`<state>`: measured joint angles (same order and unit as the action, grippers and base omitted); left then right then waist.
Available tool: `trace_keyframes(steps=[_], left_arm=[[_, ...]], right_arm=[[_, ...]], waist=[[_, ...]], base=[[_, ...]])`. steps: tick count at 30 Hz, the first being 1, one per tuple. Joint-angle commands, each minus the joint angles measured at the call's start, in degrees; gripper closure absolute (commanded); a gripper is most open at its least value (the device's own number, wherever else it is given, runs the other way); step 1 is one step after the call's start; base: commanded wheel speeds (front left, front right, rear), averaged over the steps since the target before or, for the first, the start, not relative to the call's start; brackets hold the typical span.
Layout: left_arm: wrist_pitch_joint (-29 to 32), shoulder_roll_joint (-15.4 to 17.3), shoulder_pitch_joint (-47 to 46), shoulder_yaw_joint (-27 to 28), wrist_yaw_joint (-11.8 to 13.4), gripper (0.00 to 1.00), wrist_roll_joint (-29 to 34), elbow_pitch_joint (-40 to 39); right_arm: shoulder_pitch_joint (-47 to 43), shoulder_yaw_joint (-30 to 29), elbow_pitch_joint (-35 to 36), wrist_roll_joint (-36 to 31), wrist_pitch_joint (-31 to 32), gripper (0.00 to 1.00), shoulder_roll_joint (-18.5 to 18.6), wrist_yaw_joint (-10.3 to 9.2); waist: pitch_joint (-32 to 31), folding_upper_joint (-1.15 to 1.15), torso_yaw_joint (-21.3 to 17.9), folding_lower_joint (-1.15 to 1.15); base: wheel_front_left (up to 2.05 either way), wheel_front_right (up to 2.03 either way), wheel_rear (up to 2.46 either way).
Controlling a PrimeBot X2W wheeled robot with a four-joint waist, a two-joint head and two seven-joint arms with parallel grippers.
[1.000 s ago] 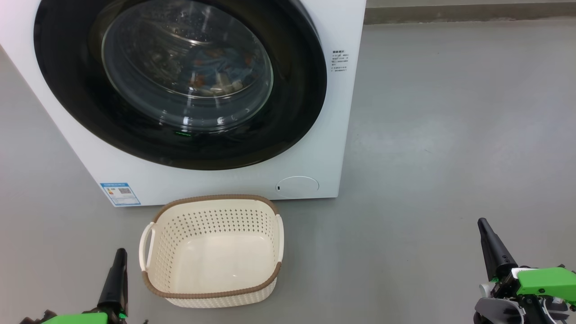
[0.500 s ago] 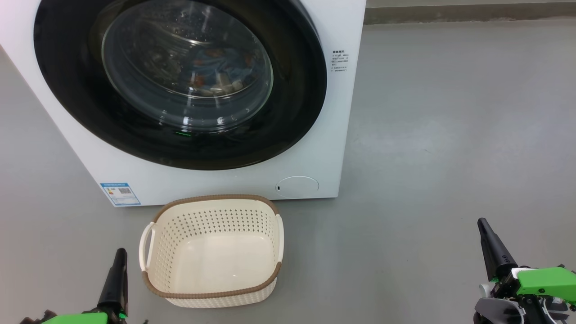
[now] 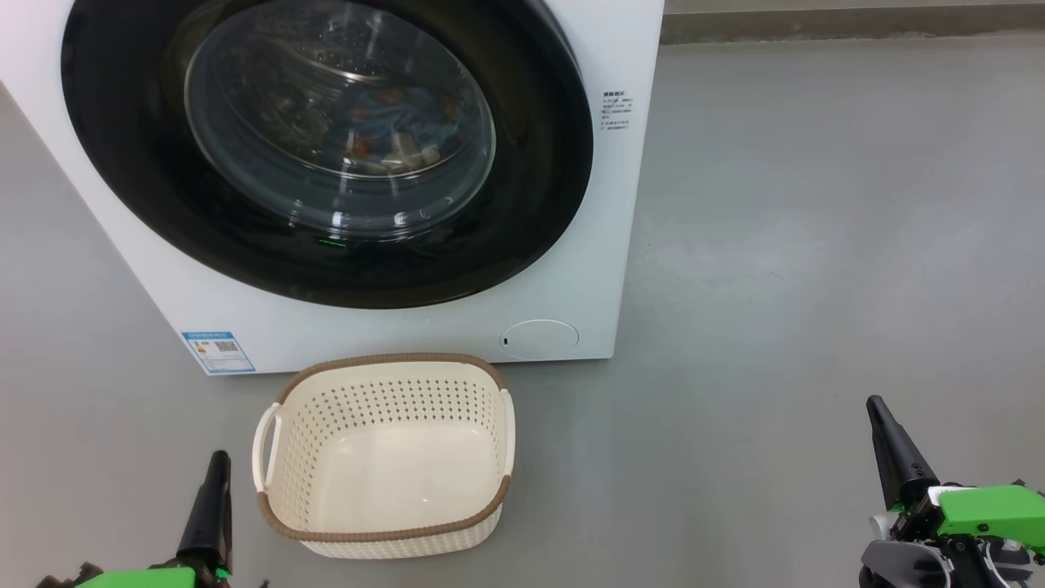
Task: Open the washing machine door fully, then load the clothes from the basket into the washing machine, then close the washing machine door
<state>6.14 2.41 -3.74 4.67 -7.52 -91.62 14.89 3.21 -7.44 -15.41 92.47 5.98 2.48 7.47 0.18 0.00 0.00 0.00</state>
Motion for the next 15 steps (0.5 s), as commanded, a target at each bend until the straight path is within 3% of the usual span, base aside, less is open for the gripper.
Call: trace_keyframes(steps=[1,15], left_arm=[[0.4,0.5,-2.5,1.9,0.0,1.0,-0.5,-0.9],[0.4,0.5,-2.5,1.9,0.0,1.0,-0.5,-0.9]], right_arm=[[3.0,1.1,1.4,-0.1,0.3,1.0,0.6,0.02],[3.0,1.1,1.4,-0.2,0.4,1.0,0.6,0.02]], waist=[[0.0,0.0,0.0,0.0],[0.0,0.0,0.0,0.0]], base=[[0.0,0.0,0.0],[0.0,0.0,0.0]])
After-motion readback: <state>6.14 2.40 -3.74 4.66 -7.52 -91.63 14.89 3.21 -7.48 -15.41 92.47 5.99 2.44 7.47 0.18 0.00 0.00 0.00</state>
